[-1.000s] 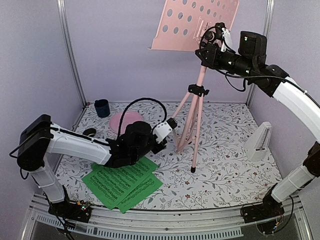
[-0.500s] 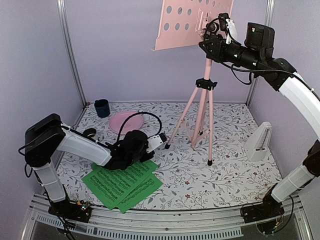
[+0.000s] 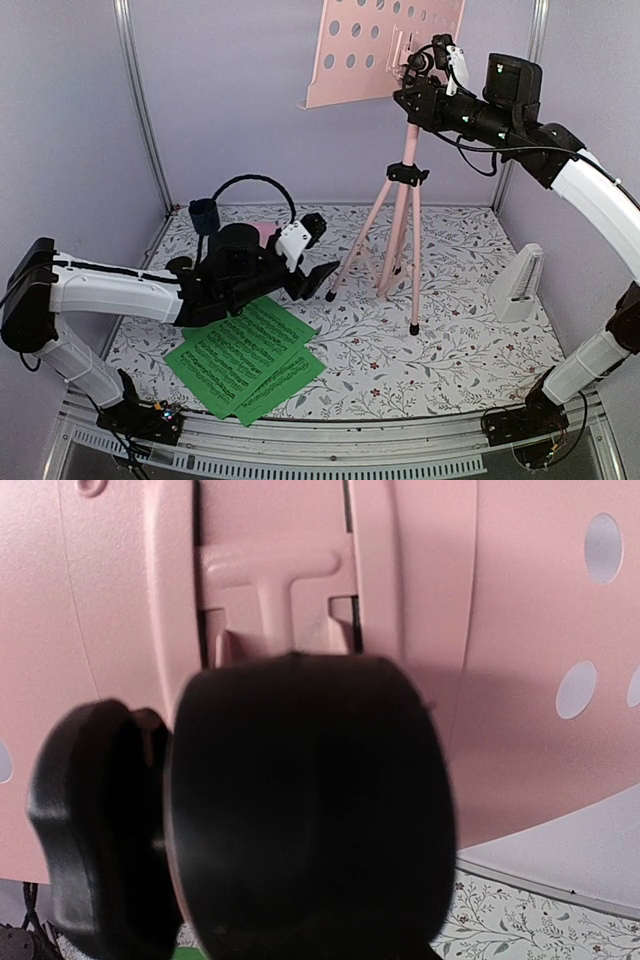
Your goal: Set up the instrument practice props
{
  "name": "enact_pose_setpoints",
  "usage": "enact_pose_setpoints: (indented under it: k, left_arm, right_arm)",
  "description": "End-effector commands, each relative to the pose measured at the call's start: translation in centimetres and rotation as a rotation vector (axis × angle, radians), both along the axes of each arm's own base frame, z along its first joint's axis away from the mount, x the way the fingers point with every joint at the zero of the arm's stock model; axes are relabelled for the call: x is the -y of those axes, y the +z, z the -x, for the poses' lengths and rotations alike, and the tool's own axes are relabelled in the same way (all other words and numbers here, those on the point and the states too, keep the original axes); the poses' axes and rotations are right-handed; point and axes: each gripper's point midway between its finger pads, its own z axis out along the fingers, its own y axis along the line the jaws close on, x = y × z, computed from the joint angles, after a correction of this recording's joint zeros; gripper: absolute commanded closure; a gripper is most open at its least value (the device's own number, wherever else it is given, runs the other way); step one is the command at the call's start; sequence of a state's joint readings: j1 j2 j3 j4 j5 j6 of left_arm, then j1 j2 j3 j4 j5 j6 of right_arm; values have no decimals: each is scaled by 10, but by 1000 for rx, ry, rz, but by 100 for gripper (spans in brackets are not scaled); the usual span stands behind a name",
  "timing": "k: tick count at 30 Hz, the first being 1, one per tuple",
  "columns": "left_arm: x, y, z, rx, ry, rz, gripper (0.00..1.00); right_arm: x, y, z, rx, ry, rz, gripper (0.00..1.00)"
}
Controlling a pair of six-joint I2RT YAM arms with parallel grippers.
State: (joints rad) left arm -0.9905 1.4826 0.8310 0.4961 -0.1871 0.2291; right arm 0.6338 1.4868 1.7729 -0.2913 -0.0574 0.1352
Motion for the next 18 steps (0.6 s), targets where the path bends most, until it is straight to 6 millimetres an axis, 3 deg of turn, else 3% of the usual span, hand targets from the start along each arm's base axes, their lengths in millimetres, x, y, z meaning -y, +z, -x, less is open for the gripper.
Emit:
enact_pose_setpoints:
  k: [1,6,11,15,18]
  left_arm:
    - [30,1,5,-55,-74,43,27]
    - [50,24,-6,-29,-33,77,32]
    - [72,36,-23,-13,-2,53,36]
    - [85,33,-36,4,48,-11,42]
    - [88,29,-43,26,74,-64,52]
  right_arm:
    - [35,135,54,368,1,-291,100]
    - [35,132,55,369,-3,-297,100]
    - [31,130,57,364,9,-301,100]
    - [28,129,58,363,16,-300,100]
    - [28,130,59,364,17,-300,100]
